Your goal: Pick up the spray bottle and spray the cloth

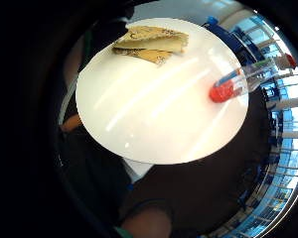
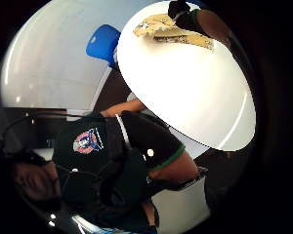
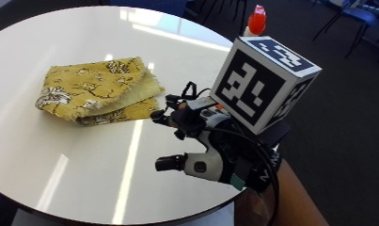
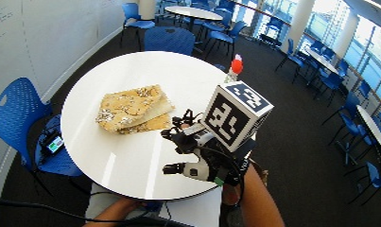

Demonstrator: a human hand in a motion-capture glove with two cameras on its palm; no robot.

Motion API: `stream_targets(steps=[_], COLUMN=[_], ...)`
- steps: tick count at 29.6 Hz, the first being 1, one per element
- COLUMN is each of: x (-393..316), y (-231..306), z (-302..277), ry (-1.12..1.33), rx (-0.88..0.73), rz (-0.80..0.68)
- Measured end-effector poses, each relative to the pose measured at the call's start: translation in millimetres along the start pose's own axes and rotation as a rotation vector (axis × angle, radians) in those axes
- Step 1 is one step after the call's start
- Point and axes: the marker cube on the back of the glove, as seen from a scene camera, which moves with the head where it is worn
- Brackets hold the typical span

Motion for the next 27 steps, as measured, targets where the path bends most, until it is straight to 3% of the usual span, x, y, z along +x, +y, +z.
stream_targets(steps=[27], x=[-6.9], y=[-7.0], z=[4.0], ry=[0.015], rx=[-0.041], rz=[-0.013])
